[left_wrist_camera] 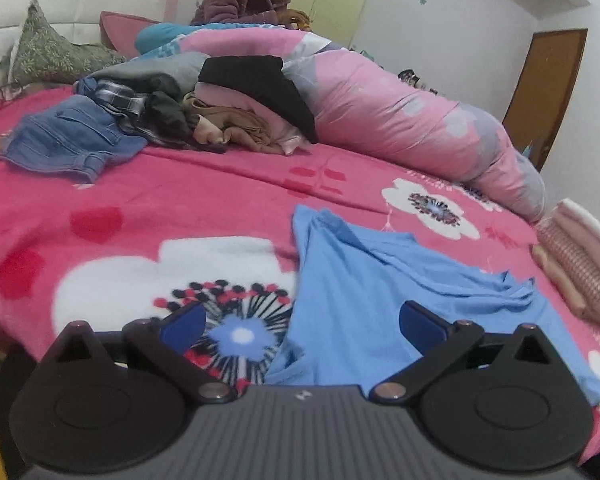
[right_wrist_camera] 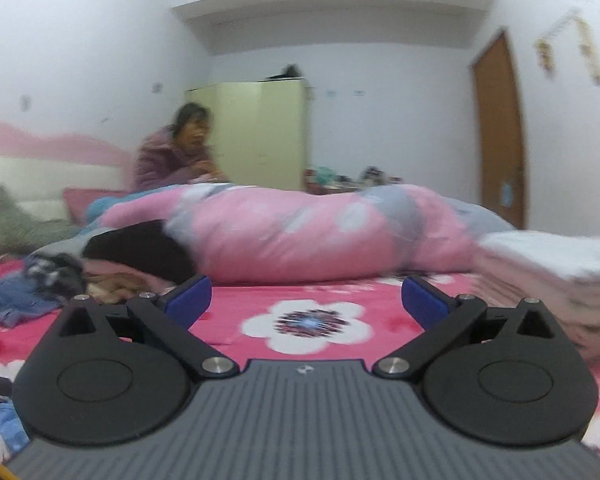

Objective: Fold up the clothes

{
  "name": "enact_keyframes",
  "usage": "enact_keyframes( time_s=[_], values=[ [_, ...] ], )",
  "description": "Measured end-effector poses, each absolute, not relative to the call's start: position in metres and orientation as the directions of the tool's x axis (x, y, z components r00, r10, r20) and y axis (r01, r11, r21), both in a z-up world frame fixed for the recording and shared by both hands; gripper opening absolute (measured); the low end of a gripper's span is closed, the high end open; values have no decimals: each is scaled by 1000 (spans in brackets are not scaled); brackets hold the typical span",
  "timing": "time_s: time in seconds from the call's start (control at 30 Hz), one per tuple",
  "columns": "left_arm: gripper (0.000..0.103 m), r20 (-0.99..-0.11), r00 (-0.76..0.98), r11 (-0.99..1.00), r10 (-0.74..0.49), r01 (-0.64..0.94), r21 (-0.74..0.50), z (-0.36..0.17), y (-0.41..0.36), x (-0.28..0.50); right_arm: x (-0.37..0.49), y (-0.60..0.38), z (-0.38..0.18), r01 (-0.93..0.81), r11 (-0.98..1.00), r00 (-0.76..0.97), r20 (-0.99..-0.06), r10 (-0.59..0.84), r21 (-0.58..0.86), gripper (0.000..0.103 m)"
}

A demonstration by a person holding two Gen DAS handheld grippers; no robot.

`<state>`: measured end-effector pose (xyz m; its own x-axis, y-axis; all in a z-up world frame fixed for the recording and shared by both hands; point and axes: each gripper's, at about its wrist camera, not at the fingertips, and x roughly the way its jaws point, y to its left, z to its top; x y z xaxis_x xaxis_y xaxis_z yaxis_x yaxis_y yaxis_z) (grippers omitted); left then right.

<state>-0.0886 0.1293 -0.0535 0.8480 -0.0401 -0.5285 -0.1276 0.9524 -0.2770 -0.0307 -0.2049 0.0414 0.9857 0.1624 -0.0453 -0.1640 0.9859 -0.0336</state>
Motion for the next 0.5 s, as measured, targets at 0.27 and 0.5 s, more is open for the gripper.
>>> enact_keyframes(
  time_s=[0.27,0.5],
  values=[
    [102,-518,855,972,-29,-96,-213,-67,131,-66,50,-104,35,-440,879,886,-243,394,-183,101],
    [76,-505,857,962,-101,-46,-270,-86,147,-57,95,-28,-5,-649,687,742,-469,479,-327,74]
  ],
)
